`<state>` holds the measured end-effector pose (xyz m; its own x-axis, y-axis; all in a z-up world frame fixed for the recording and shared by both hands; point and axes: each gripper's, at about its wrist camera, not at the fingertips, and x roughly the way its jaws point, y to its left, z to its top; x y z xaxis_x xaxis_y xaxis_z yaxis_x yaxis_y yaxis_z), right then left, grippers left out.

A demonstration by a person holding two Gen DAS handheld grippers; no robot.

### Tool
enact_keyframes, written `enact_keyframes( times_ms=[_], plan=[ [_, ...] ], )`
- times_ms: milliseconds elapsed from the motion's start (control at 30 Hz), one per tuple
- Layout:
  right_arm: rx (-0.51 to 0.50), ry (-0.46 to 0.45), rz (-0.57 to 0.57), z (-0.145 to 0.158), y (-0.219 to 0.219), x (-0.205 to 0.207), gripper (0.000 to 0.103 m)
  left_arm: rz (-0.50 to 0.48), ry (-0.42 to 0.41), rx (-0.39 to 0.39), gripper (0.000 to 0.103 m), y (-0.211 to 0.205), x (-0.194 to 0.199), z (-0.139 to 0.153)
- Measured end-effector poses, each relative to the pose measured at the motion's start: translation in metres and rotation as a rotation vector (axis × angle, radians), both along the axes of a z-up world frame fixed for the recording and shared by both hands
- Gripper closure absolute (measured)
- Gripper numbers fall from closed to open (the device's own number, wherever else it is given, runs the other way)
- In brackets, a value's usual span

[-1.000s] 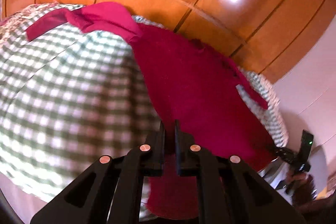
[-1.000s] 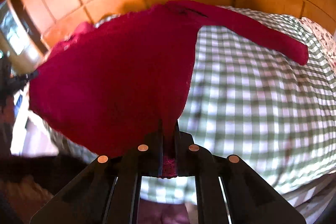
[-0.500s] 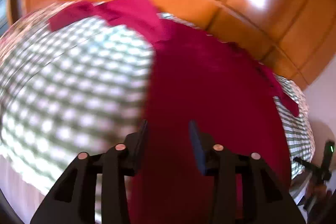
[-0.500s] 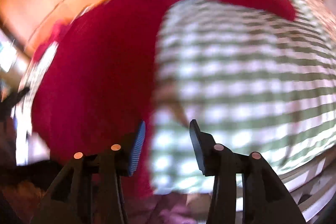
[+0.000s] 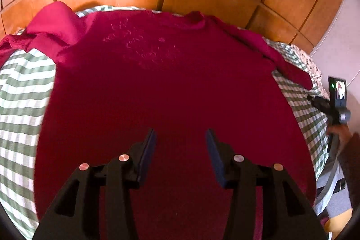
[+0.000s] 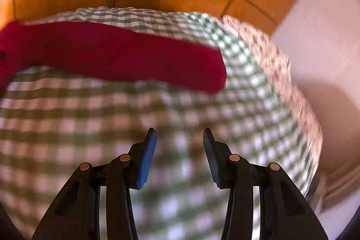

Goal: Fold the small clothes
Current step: 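Open both grippers and release the flattened shirt on the bed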

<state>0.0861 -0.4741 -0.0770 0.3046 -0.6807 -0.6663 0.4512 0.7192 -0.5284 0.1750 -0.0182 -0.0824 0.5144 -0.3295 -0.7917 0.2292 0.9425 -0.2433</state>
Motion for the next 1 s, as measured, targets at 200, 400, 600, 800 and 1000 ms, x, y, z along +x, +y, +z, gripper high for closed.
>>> enact_keyframes(
  times_ms=[200,400,600,800,1000],
  plan=[
    [-0.094,0.095,0.027,-0.017,-0.039,0.041,0.049,0.029,0.030,-0.004,0.057,0.006,0.007,-0.004],
    [-0.018,0.106,0.050,0.000,-0.034,0.049,0.100,0.028,0.032,-0.002,0.055,-0.001,0.013,-0.008],
    [0.091,0.017,0.092,0.073,-0.001,0.002,0.100,0.014,0.027,-0.021,0.054,0.000,0.019,-0.009],
    [0.172,-0.030,0.031,0.133,-0.012,-0.040,0.100,0.001,0.024,-0.045,0.053,-0.001,0.025,-0.009],
    [0.208,-0.029,-0.105,0.122,-0.072,-0.003,0.100,0.004,0.026,-0.044,0.053,-0.004,0.028,-0.010]
  ],
)
